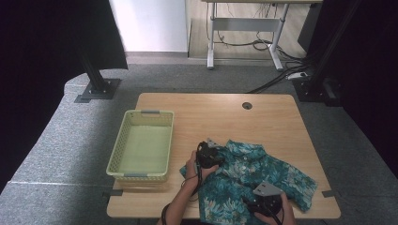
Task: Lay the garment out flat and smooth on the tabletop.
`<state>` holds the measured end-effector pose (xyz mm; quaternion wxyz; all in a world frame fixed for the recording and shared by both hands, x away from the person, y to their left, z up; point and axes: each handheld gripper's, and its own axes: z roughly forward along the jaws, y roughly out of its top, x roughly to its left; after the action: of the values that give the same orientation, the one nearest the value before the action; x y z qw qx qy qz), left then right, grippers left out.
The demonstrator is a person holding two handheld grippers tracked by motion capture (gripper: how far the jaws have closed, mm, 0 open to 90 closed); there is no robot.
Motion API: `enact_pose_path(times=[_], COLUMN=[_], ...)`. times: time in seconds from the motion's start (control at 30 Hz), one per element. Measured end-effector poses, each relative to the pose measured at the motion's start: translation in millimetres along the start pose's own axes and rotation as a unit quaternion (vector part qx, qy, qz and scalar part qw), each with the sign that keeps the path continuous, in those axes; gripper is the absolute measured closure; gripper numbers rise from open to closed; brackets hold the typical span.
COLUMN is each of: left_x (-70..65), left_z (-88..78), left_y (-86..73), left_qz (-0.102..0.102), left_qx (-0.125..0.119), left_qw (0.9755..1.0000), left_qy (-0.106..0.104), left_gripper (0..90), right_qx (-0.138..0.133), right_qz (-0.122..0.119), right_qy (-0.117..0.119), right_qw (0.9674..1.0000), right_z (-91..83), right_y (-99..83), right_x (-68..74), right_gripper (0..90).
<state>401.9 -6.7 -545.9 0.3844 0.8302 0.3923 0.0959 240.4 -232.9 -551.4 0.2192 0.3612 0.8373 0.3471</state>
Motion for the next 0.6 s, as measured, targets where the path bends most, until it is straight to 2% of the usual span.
enact_pose_path(times=[0.17,0.23,0.3,0.37,0.4,0.47,0.6], left_x=[4.3,5.2,7.5,12.1,15.7,23.0,36.1], left_z=[5.3,6.6,8.2,10.2,11.6,13.9,16.4], left_y=[7.9,9.8,12.7,15.6,17.4,20.7,25.9], left_qz=[0.003,0.002,0.003,0.001,-0.003,-0.012,-0.030], left_qx=[0.007,0.009,0.013,0.012,0.011,0.007,0.006], left_qw=[1.0000,0.9999,0.9999,0.9999,0.9999,0.9999,0.9995], left_qy=[0.004,0.005,0.005,0.004,0.001,0.002,0.003], left_gripper=[54.0,54.0,53.9,54.0,54.0,54.6,56.4], right_qx=[-0.017,-0.013,-0.001,-0.001,0.001,0.001,0.010], right_qz=[-0.011,-0.016,-0.016,0.006,0.010,0.026,0.034], right_qy=[0.031,0.037,0.037,0.051,0.053,0.064,0.055], right_qw=[0.9993,0.9991,0.9992,0.9987,0.9986,0.9976,0.9978], right_z=[1.9,4.9,15.1,21.9,24.9,32.1,41.4], right_y=[8.6,10.2,13.6,17.2,19.2,22.6,30.6], right_x=[13.4,15.4,16.8,12.2,8.7,-2.8,-17.7], right_gripper=[30.6,30.4,30.0,29.5,29.5,29.4,29.7])
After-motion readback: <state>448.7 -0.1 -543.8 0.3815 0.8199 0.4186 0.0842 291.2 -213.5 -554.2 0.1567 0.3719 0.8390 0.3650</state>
